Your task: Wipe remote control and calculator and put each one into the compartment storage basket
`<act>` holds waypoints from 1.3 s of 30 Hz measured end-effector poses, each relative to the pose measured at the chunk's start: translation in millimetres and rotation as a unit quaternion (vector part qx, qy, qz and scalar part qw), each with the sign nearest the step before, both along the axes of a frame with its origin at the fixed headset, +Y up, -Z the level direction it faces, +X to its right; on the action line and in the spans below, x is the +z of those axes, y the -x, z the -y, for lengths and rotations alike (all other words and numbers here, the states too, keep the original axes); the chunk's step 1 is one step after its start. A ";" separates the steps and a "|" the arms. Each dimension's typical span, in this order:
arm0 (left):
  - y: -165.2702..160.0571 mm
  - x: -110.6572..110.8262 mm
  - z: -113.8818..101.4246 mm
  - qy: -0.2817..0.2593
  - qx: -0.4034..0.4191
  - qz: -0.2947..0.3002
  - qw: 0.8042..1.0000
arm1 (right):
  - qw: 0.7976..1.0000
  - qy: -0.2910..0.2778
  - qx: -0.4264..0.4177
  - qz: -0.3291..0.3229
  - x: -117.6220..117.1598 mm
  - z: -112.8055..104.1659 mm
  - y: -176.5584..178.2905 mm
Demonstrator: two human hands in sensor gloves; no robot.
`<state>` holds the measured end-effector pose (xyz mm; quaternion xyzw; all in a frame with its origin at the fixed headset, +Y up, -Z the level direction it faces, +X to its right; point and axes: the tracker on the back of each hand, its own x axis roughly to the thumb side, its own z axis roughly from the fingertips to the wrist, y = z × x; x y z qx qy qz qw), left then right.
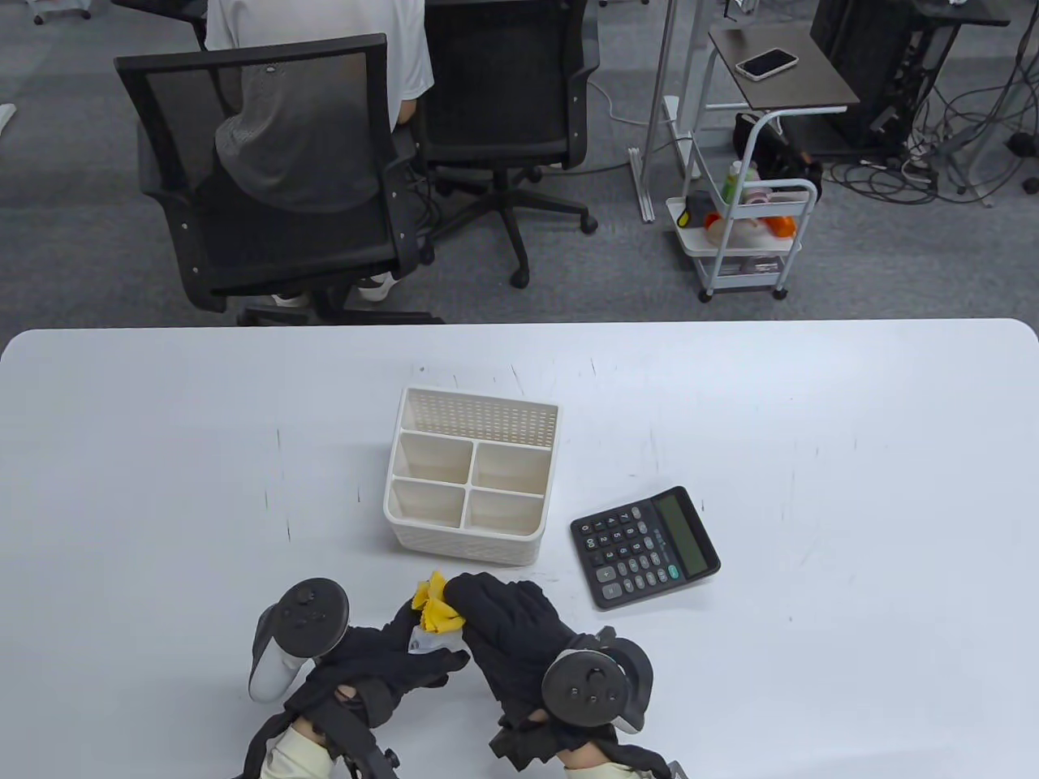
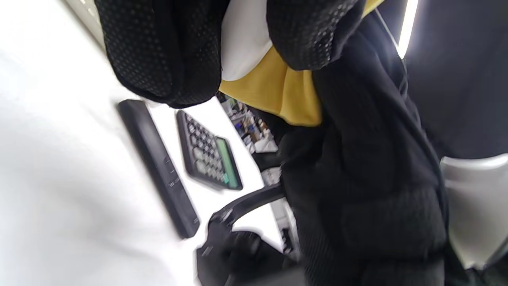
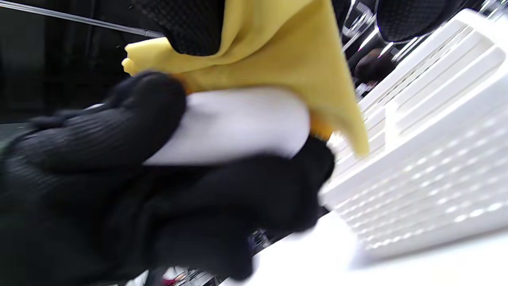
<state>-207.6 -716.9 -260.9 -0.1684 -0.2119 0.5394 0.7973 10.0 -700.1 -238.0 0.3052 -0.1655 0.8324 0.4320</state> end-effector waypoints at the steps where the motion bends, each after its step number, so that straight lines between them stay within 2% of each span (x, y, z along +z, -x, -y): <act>1: 2.2 0.0 0.1 0.004 0.016 -0.016 1.000 | 1.000 -0.005 -0.003 -0.014 1.7 -0.5 2.6; 4: 5.4 0.3 0.5 -0.004 0.005 -0.028 1.000 | 0.997 -0.006 -0.020 -0.069 4.9 -1.8 8.8; 6: 3.2 0.3 -0.7 -0.016 -0.013 -0.011 1.000 | 0.996 0.002 -0.009 -0.088 5.9 0.4 12.1; 9: -4.7 2.2 -2.6 -0.022 -0.028 0.022 0.999 | 0.994 0.045 0.033 -0.098 2.4 6.6 13.9; 13: -3.8 0.9 -3.1 -0.021 -0.012 0.019 1.000 | 0.994 0.072 0.014 -0.079 -2.3 11.0 7.2; 16: 3.2 0.7 -3.4 -0.002 0.047 0.002 0.999 | 0.996 0.044 0.021 -0.068 -2.2 9.3 3.0; 18: 8.3 0.6 -1.3 0.004 0.075 -0.016 0.997 | 0.995 0.027 0.022 -0.095 0.1 6.6 5.3; 22: 9.2 1.2 0.8 0.005 0.098 -0.003 0.995 | 0.991 0.036 0.051 -0.118 0.0 8.7 10.6; 27: 0.1 3.9 -0.1 0.015 0.116 0.042 0.992 | 0.996 0.025 0.058 -0.060 -1.9 11.1 8.0; 30: 0.3 3.7 -2.7 0.001 0.108 0.027 0.994 | 0.999 0.015 0.030 -0.025 -1.6 8.2 3.9; 32: 4.9 3.6 -2.6 0.001 0.131 0.001 0.991 | 0.999 -0.007 0.034 0.001 1.1 6.5 2.6; 36: 9.5 4.5 2.6 0.012 0.152 -0.005 0.988 | 0.996 -0.062 0.053 -0.029 8.6 3.9 10.6; 39: 7.3 5.1 5.6 0.017 0.131 0.001 0.991 | 0.993 -0.072 0.081 -0.043 12.3 5.9 20.7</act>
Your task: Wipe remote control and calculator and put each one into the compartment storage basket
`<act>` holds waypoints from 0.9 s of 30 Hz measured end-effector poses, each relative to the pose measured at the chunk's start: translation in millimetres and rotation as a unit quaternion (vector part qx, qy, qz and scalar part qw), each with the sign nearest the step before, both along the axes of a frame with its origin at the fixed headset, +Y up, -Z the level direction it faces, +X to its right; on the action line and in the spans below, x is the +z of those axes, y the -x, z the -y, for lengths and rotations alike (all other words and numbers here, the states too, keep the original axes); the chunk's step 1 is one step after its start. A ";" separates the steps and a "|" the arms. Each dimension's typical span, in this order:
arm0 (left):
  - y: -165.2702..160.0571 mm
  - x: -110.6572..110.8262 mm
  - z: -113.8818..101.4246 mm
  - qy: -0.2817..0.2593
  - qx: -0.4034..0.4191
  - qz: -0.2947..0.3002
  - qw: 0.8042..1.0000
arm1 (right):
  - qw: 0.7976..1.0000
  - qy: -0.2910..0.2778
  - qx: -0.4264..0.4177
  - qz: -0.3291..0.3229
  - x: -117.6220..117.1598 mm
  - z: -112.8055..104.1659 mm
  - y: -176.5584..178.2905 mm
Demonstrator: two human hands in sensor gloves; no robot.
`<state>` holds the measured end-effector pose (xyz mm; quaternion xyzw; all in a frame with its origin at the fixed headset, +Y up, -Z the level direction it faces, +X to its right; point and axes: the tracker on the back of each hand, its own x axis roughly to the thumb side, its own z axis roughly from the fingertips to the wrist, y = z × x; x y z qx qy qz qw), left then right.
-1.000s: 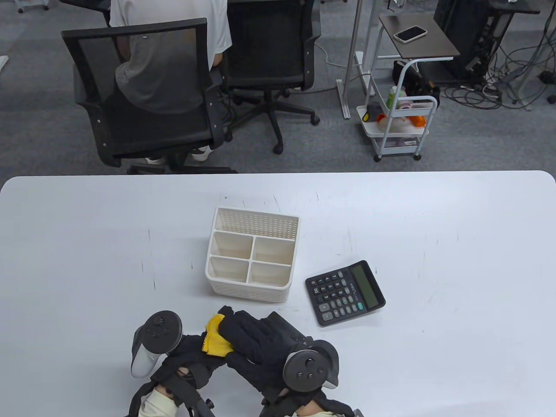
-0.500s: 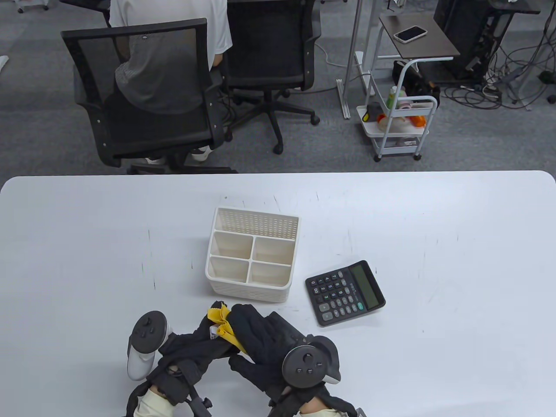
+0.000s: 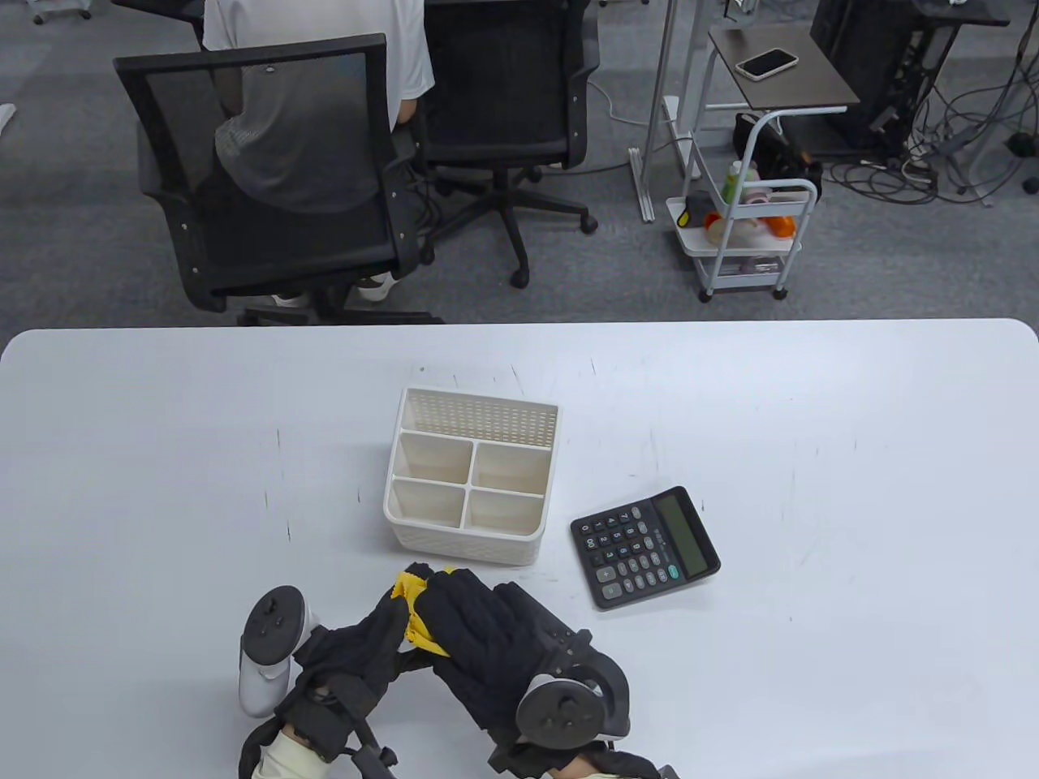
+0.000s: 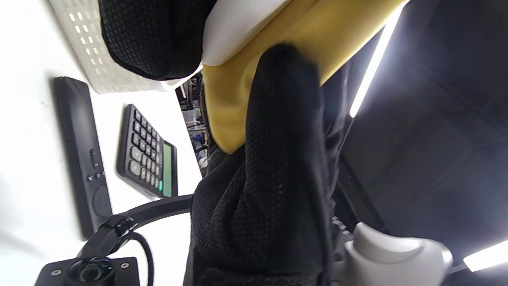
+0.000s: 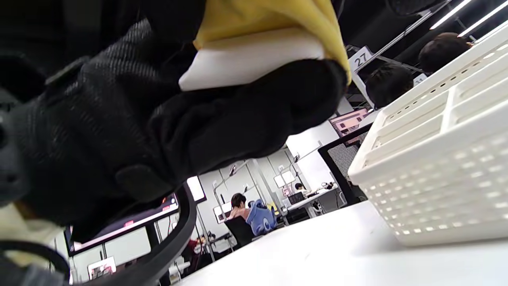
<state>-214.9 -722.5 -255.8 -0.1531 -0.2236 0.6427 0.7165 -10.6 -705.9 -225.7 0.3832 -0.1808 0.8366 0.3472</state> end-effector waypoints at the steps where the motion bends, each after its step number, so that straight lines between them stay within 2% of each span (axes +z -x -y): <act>1: -0.3 -0.1 0.2 -0.001 0.000 -0.001 1.000 | 1.000 -0.004 0.007 0.003 0.0 0.5 0.8; 6: 0.2 0.1 -2.0 0.006 0.037 -0.008 0.999 | 0.998 0.023 -0.021 0.057 -4.6 1.0 -6.3; 9: 1.2 0.2 -1.3 0.012 0.043 -0.014 0.999 | 0.999 0.002 -0.008 0.048 -1.4 0.6 -5.8; 13: 3.6 -0.3 0.2 -0.002 0.009 -0.034 0.999 | 0.998 -0.045 0.030 0.009 7.3 -0.6 5.6; 15: 3.8 0.2 0.7 -0.001 0.005 -0.021 1.000 | 0.998 -0.056 0.037 0.002 8.9 0.1 9.8; 18: 1.3 1.3 1.9 0.021 0.010 -0.005 1.000 | 0.998 -0.041 0.038 0.007 5.5 2.4 9.2; 23: 0.5 0.7 0.6 0.021 0.045 -0.004 0.999 | 0.999 -0.006 0.007 0.037 -0.3 2.8 0.9; 27: 5.1 1.3 -1.7 0.016 0.073 -0.023 0.997 | 0.999 -0.028 0.012 0.034 3.2 2.6 -0.1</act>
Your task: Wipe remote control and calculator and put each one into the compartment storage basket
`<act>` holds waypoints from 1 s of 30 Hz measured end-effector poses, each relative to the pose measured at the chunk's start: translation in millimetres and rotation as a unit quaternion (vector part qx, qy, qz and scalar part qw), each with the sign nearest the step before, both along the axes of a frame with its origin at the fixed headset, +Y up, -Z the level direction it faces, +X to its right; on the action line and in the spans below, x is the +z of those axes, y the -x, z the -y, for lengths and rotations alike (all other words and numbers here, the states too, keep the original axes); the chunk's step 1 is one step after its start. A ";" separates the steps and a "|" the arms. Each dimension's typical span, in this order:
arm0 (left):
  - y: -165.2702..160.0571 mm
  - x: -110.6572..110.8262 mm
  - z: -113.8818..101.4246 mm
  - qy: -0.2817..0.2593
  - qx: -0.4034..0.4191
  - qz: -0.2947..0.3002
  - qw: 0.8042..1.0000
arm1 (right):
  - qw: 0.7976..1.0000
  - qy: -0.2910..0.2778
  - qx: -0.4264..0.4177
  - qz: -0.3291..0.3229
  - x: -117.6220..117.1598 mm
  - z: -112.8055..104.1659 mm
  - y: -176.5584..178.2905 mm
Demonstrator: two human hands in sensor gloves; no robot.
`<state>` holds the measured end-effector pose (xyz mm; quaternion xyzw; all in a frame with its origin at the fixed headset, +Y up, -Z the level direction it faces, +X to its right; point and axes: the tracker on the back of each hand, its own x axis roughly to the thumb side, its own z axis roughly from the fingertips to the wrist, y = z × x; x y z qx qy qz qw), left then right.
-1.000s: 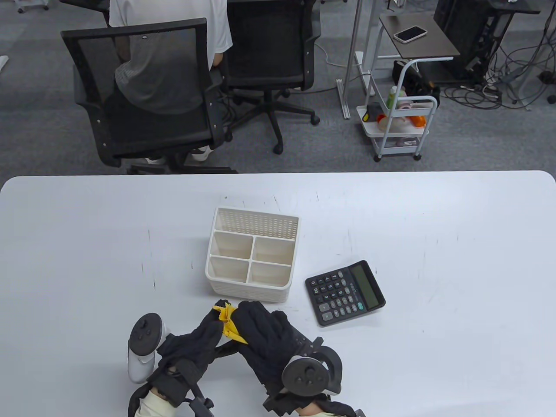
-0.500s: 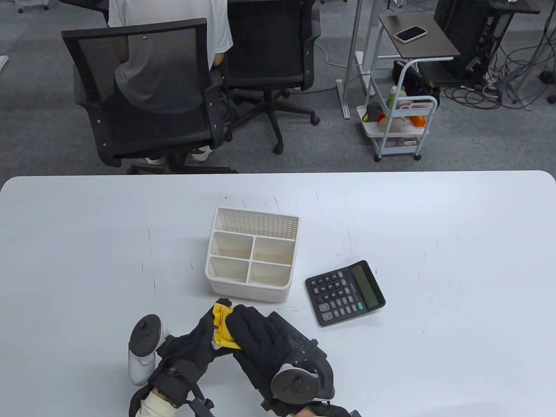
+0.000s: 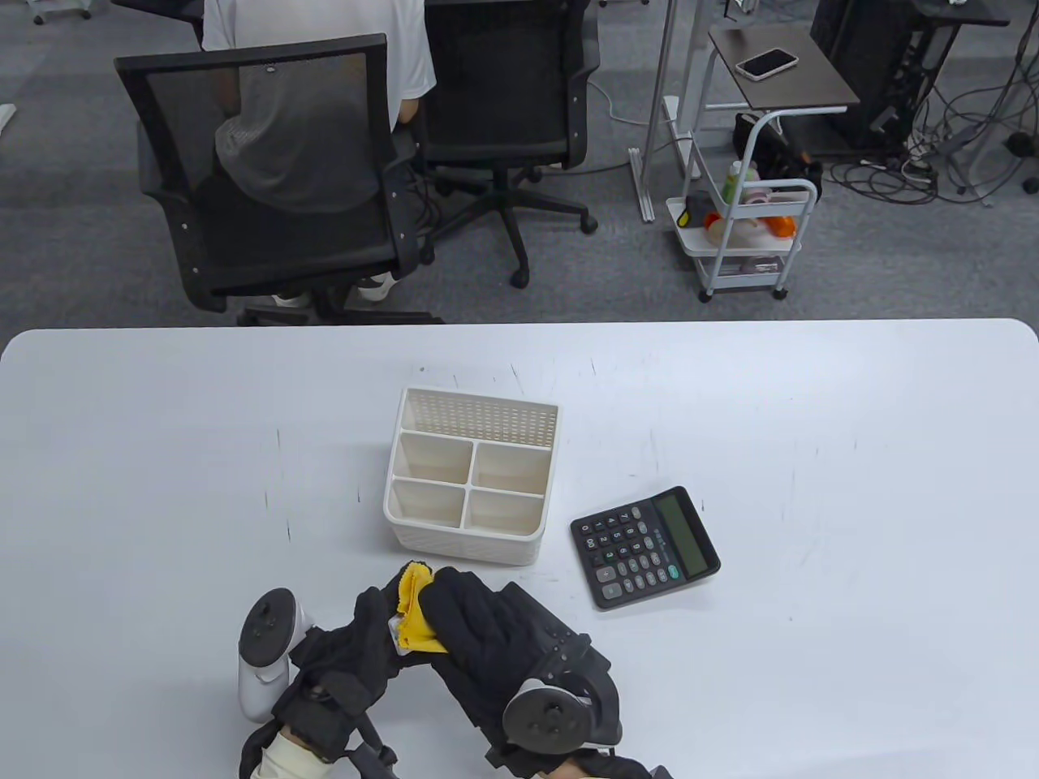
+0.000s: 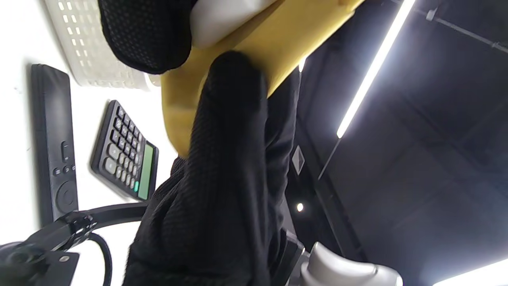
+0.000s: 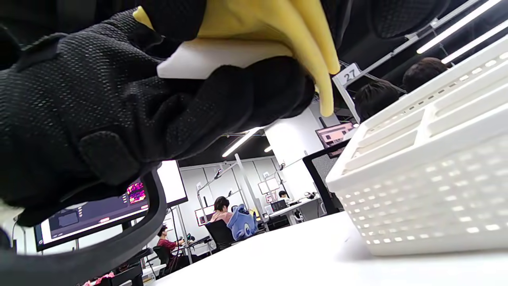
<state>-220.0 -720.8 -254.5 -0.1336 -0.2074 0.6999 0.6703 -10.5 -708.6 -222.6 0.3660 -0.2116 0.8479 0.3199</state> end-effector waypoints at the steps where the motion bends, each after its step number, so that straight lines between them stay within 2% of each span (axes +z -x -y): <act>1: 0.8 -0.1 0.2 -0.001 0.001 -0.002 1.000 | 1.000 -0.010 0.008 -0.008 1.8 -0.2 1.6; 5: 1.0 -0.5 2.7 0.001 0.001 0.016 1.000 | 0.997 -0.060 0.035 -0.041 11.5 -2.6 13.7; 7: -0.8 0.1 3.7 0.009 -0.001 0.031 0.999 | 0.997 -0.062 0.039 -0.037 11.8 -2.5 16.0; 12: -5.8 0.1 2.6 -0.004 -0.031 0.040 0.999 | 0.999 -0.021 0.010 -0.027 4.3 -0.6 8.7; 20: -0.1 1.0 -3.2 -0.012 0.037 0.015 0.999 | 0.998 0.036 -0.052 0.012 -6.8 2.4 -9.7; 26: 0.7 0.1 1.1 -0.002 0.044 0.028 0.999 | 0.999 -0.038 -0.009 -0.024 6.3 -3.3 2.9; 30: -1.9 0.6 1.5 -0.007 -0.005 0.037 0.999 | 0.999 -0.037 -0.002 -0.031 7.5 -3.6 7.5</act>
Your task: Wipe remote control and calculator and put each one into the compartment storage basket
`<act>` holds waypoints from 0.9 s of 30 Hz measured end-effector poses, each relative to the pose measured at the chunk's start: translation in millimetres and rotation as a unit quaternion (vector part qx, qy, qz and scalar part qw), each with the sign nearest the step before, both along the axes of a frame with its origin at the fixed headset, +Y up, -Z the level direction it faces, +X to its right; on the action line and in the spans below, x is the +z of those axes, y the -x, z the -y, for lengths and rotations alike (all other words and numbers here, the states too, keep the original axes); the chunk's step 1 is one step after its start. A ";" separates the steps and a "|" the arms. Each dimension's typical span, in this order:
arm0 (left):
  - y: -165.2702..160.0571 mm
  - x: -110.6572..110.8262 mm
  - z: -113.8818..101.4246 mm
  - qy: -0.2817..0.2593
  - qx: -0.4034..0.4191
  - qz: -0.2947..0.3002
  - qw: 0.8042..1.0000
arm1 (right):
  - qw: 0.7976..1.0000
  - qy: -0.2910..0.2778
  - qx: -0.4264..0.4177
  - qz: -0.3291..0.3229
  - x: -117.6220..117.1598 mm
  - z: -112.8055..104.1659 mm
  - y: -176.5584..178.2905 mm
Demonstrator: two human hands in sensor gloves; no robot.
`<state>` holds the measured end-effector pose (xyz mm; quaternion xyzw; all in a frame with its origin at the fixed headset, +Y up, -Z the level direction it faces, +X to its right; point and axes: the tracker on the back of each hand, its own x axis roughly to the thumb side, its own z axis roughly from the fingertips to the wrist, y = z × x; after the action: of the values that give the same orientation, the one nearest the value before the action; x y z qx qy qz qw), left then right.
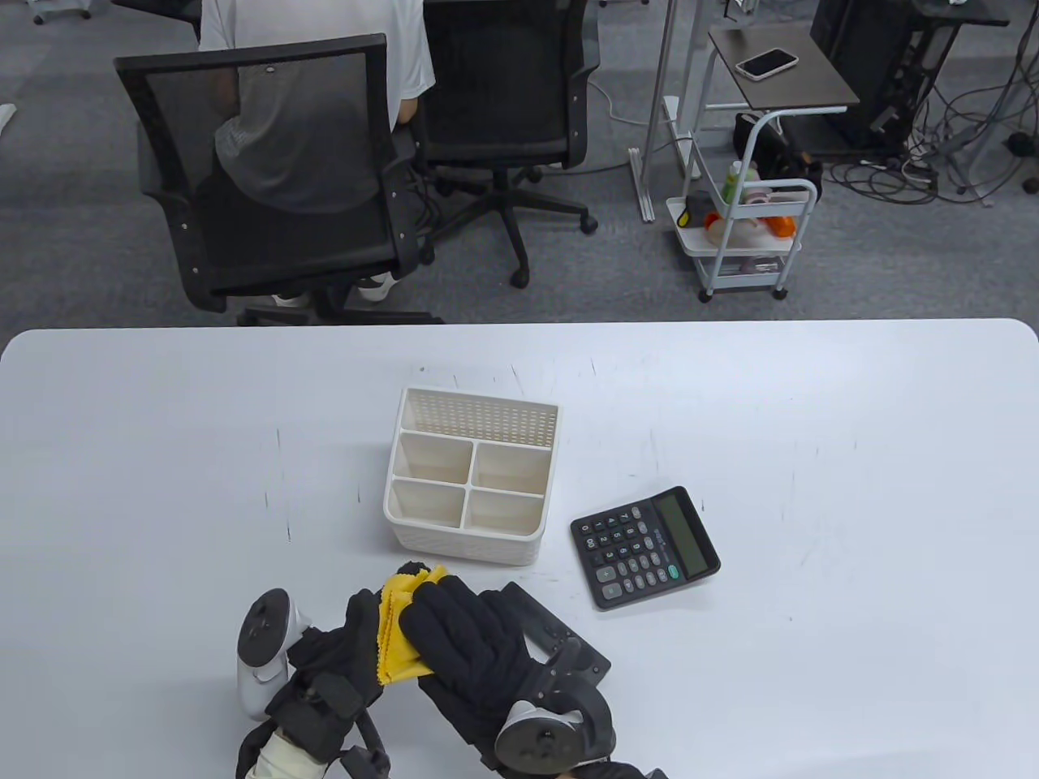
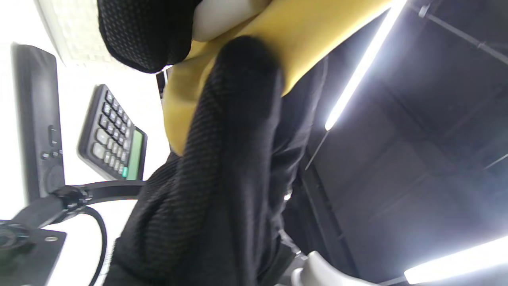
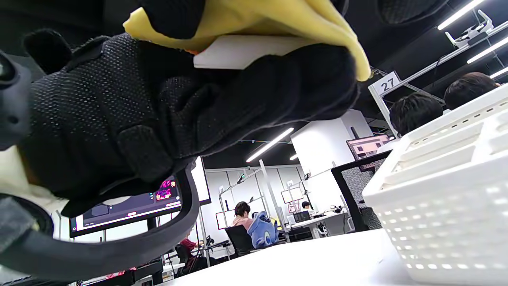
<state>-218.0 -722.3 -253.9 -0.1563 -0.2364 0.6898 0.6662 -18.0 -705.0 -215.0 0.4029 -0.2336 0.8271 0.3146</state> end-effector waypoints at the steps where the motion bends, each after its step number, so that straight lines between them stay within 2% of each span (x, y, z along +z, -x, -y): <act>1: -1.2 0.3 -0.4 -0.005 -0.018 0.004 1.000 | 1.000 0.007 -0.002 0.002 -1.9 0.7 -1.1; 3: -3.5 0.6 -1.4 -0.013 -0.031 0.009 0.999 | 0.999 0.030 -0.020 0.006 -6.2 2.2 -4.9; 7: -4.3 0.6 -3.3 -0.011 0.003 -0.001 1.000 | 0.996 0.068 -0.053 0.022 -13.0 4.0 -13.4; 11: -0.5 0.7 -3.7 -0.010 0.028 -0.019 0.999 | 0.997 0.055 -0.042 0.032 -11.7 4.2 -15.3; 16: 1.9 0.7 -2.9 -0.012 0.024 -0.023 0.999 | 1.000 0.004 -0.013 0.018 -0.8 -0.6 -4.5; 22: -8.3 2.1 -1.0 -0.002 -0.010 0.024 1.000 | 0.997 0.043 -0.052 0.041 -5.7 -2.8 -9.9; 27: -12.3 1.4 -0.3 0.004 -0.004 0.024 1.000 | 0.995 0.060 -0.060 0.059 -10.6 -1.1 -16.7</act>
<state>-205.8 -721.9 -252.5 -0.1760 -0.2489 0.6841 0.6627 -1.2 -703.9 -225.6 0.3194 -0.2254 0.8416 0.3726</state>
